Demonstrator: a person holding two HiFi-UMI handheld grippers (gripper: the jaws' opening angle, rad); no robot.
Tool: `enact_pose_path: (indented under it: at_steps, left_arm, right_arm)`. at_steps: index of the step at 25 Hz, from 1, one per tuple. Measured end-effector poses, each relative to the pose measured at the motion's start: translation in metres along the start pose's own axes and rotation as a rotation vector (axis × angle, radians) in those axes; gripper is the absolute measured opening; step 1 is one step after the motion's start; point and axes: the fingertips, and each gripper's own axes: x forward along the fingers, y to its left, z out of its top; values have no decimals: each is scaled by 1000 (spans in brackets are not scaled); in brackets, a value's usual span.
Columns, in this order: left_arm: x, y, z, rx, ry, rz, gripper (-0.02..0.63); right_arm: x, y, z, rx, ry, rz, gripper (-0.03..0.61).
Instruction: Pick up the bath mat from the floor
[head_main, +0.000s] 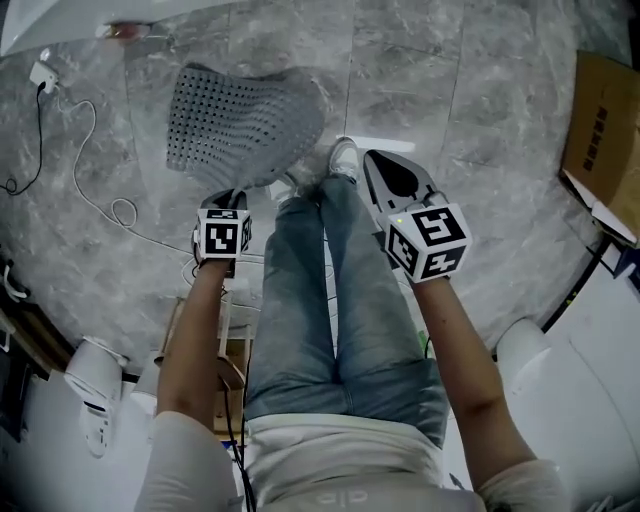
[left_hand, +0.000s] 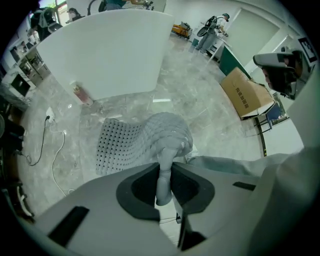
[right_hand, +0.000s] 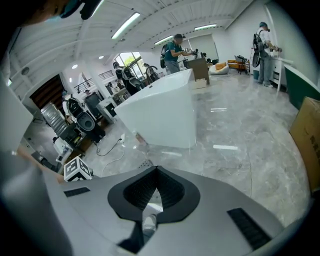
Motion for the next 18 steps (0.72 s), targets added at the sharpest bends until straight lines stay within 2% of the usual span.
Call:
enact_pose_path:
  at_steps: [7, 18]
  left_arm:
    - [-71, 1, 20, -43, -67, 8, 60]
    - [-174, -10, 27, -87, -158, 28, 57]
  right_arm:
    - [-38, 36, 30, 4, -30, -4, 26]
    - [-101, 77, 77, -12, -71, -13, 26]
